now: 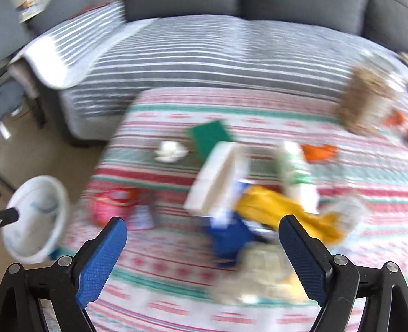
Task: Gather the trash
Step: 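Grasp the crushed red can with the left tool while the right tool grasps the milk carton, then carry the red can over the bin and release it with the left tool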
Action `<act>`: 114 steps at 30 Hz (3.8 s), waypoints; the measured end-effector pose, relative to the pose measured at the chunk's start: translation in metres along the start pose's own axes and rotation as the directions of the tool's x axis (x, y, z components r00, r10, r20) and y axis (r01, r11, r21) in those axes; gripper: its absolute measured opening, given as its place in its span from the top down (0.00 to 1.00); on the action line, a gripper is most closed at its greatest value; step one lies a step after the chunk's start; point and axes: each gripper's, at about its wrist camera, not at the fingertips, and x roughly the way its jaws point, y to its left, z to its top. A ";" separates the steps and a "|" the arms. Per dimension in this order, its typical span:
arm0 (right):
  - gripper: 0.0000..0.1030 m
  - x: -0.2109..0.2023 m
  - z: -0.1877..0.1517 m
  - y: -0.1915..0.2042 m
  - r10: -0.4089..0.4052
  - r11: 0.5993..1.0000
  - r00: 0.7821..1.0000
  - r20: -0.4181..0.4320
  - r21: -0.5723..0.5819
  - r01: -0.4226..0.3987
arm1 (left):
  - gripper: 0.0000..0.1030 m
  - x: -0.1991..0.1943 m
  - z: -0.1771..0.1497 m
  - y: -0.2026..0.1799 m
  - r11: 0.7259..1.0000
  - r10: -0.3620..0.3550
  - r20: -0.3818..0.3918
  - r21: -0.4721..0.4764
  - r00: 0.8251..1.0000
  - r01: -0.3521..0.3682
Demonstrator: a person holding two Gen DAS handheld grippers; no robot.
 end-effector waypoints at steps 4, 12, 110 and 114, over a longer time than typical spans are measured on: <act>0.09 -0.005 -0.008 -0.057 -0.059 0.995 0.998 -0.010 0.082 0.060 | 0.09 0.012 0.015 -0.039 0.993 -0.044 0.014 0.110 0.999 0.042; 0.09 0.012 -0.023 -0.126 -0.082 0.979 0.993 -0.086 0.177 0.097 | 0.09 0.060 0.030 -0.094 0.927 -0.125 -0.050 0.349 0.991 0.135; 0.61 0.087 -0.028 0.159 0.347 0.935 0.925 -0.155 -0.019 -0.354 | 0.34 0.042 -0.035 0.165 0.983 0.015 -0.118 -0.183 0.993 -0.036; 0.61 0.097 -0.027 0.170 0.355 0.931 0.920 -0.165 -0.025 -0.363 | 0.09 0.025 -0.035 0.176 0.967 0.132 -0.070 -0.211 0.989 -0.144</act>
